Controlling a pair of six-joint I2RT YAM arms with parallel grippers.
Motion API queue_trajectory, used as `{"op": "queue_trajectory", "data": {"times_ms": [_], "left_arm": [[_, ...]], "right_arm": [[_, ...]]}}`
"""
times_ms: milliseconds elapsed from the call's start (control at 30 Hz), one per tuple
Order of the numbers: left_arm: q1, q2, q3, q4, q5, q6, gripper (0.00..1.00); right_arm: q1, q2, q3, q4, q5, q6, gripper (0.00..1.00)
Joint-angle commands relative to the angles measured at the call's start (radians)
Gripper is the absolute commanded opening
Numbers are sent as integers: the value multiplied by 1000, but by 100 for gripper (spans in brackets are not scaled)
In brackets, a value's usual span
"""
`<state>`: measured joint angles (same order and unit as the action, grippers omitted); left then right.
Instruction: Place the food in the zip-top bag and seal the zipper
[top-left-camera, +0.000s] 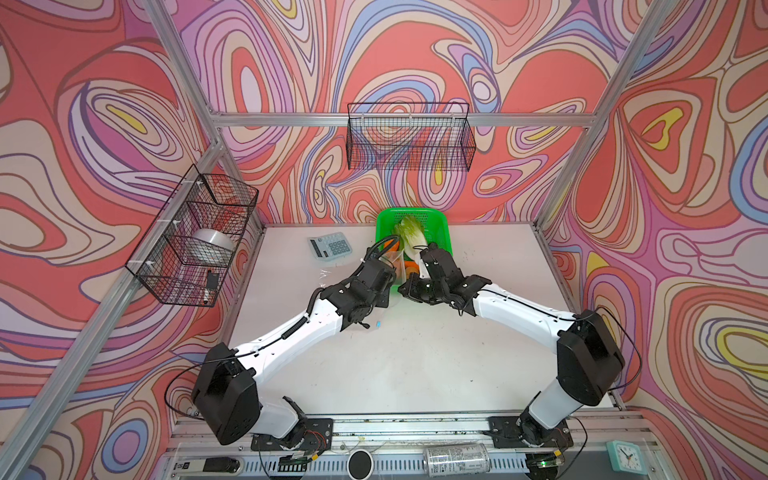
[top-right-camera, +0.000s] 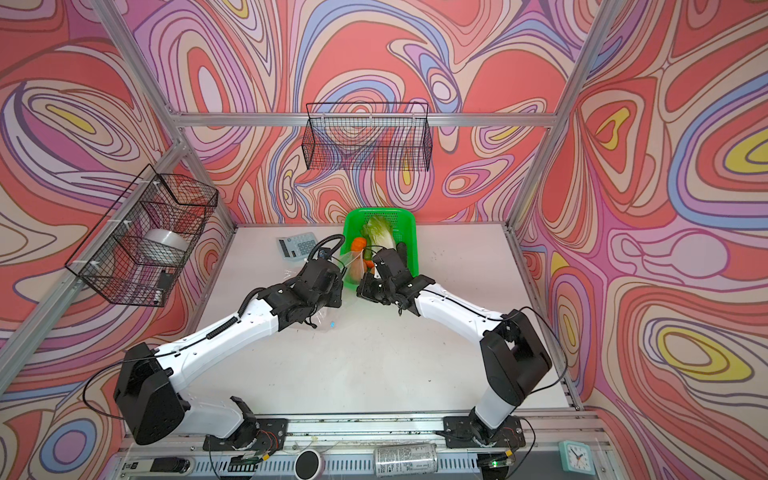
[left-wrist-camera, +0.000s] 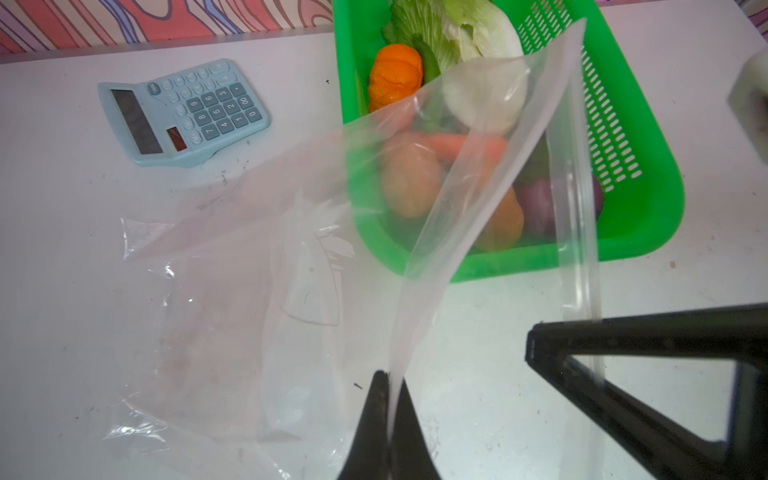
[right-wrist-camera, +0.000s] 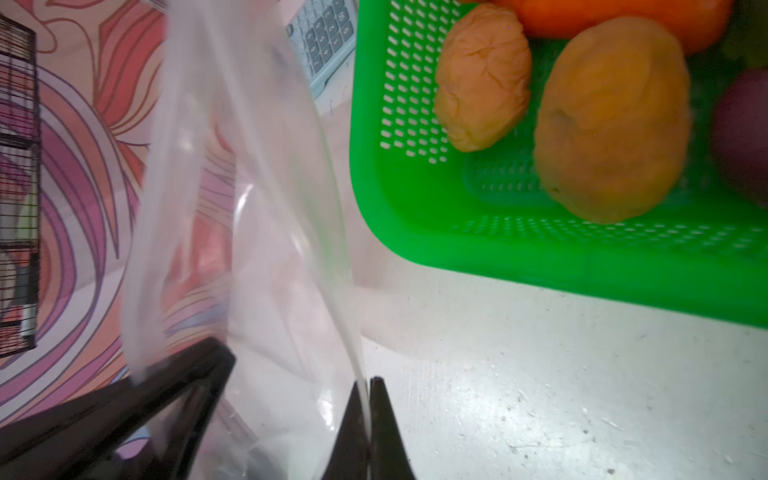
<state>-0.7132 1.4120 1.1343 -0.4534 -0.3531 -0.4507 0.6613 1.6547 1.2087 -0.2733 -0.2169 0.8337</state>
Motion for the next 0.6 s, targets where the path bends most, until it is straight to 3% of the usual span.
{"op": "queue_trajectory", "data": {"times_ms": [0,367,567], "left_arm": [[6,-53,9,-66,-48,23,0],[36,-118,26,-89,-82,75,0],[49,-116,29,-81,-44,94,0]], "right_arm": [[-8,35,36,-89,113,-38,0],[-31,111,127,-178,222,-92,0],[-31,107,140,-93,89,-112,0]]}}
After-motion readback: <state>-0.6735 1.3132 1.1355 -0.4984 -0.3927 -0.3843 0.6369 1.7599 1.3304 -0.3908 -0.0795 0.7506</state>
